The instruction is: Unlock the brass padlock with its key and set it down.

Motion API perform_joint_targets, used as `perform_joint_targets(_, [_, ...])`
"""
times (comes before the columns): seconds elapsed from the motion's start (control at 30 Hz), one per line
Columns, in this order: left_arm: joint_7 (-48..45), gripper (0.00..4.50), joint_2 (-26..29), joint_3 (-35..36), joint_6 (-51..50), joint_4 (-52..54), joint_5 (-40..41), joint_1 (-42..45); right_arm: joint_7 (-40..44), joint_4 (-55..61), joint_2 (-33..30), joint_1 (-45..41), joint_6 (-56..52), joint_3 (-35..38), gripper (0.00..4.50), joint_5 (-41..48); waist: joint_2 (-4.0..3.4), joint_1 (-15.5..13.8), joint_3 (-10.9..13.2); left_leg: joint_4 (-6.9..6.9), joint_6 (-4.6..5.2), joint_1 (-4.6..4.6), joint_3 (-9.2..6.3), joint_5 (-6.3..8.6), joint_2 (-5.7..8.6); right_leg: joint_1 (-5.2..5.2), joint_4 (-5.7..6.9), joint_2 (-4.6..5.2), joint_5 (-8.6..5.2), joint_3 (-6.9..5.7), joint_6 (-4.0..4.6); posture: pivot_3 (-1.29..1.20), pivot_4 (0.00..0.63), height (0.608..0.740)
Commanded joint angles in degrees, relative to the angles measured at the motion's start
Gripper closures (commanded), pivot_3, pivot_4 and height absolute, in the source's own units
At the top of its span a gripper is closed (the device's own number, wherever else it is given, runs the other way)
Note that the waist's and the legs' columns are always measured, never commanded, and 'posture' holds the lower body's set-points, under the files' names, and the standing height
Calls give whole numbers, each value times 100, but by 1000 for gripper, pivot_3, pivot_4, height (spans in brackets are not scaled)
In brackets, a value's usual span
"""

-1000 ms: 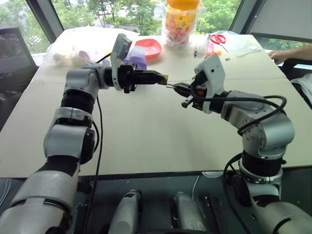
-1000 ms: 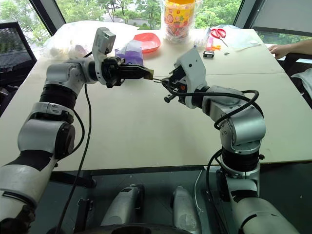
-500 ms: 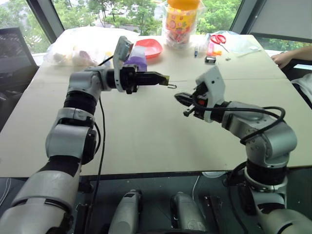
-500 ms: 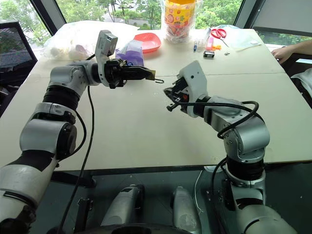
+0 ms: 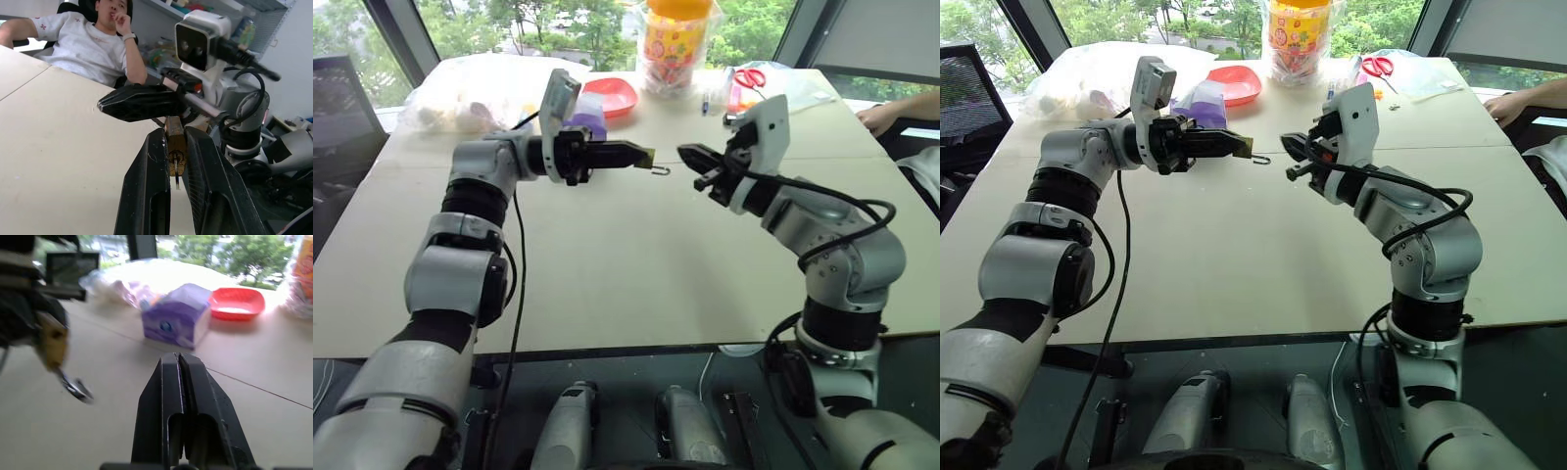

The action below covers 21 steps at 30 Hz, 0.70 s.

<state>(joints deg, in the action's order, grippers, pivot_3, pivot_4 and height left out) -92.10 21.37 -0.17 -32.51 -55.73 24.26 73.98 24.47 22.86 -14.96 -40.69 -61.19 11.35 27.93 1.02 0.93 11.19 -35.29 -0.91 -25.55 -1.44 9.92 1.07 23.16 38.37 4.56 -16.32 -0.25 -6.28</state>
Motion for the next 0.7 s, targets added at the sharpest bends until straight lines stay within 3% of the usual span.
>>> perform_joint_targets(0.03, [58,4363,20,331,-107,-91,129,284,-53,280,56,-17,-199,196,4469,478,0,-23,0,-1,0,-1,0,0,1,0,0,2,0,0,0,0,150,740])
perform_joint_targets(0.4, [122,4363,4,349,129,-129,-132,242,-119,581,-169,274,-524,3,4469,1110,0,2,0,-2,2,0,0,0,1,-2,-1,1,0,0,0,0,150,740])
perform_joint_targets(0.7, [1269,4363,-475,231,1110,-517,-789,4,198,1667,-2315,1346,-442,-1308,4469,394,2,-33,-1,-6,11,-7,2,6,5,-7,-17,7,0,-1,0,0,150,740])
